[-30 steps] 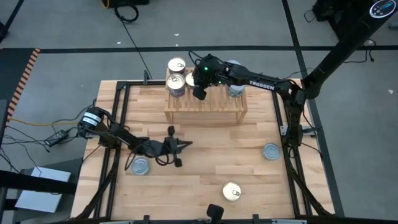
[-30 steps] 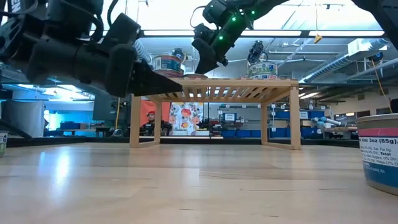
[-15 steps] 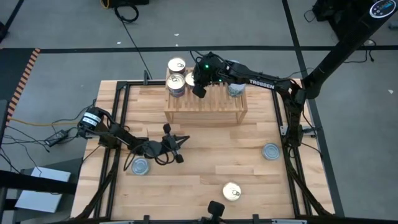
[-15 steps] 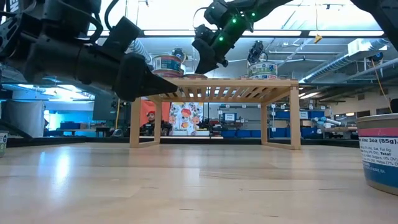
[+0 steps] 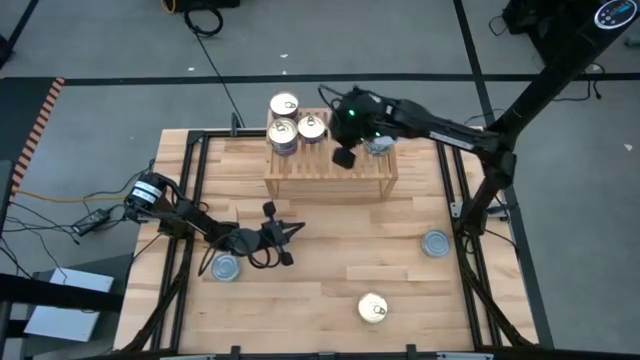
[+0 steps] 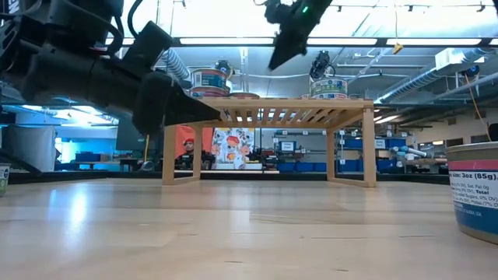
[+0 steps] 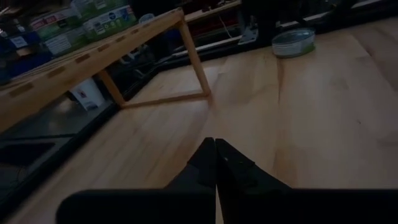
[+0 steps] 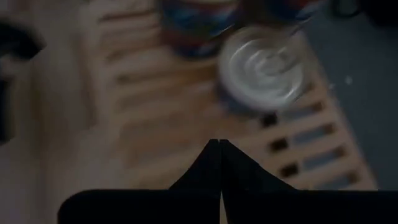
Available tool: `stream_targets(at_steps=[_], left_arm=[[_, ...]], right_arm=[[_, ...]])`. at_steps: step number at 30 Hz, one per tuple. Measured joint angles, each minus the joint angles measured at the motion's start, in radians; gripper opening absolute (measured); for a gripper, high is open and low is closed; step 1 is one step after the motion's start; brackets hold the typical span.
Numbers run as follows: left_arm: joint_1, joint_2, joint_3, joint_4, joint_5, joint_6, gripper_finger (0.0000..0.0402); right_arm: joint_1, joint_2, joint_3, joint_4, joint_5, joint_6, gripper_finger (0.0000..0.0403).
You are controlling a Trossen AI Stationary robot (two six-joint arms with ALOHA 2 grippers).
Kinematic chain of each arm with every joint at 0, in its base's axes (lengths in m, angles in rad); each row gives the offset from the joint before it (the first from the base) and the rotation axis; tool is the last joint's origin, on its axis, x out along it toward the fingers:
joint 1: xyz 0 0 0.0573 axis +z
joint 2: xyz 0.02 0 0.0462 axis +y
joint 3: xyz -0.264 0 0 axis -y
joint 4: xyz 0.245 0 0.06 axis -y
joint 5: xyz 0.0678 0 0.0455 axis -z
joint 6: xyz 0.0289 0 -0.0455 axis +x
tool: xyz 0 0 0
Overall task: Stack canned seafood by type on shelf
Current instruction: Put the green tuna can on the shelf
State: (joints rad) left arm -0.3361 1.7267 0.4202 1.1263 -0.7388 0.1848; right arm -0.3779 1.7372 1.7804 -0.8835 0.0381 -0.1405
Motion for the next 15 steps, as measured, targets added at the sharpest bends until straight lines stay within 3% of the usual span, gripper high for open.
stream_targets(at_steps=[4, 9, 15], left_arm=[[-0.013, 0.000, 0.000, -0.001, 0.002, 0.004, 0.0001], [-0.032, 0.000, 0.000, -0.003, 0.055, 0.006, 0.0001], [-0.049, 0.000, 0.000, -0.003, 0.075, 0.018, 0.0001]], right_arm=[[0.088, -0.072, 0.000, -0.160, 0.014, 0.051, 0.0006], [0.231, -0.104, 0.000, -0.315, 0.125, 0.147, 0.0005], [0.418, -0.108, -0.040, -0.362, 0.179, 0.274, 0.0005]])
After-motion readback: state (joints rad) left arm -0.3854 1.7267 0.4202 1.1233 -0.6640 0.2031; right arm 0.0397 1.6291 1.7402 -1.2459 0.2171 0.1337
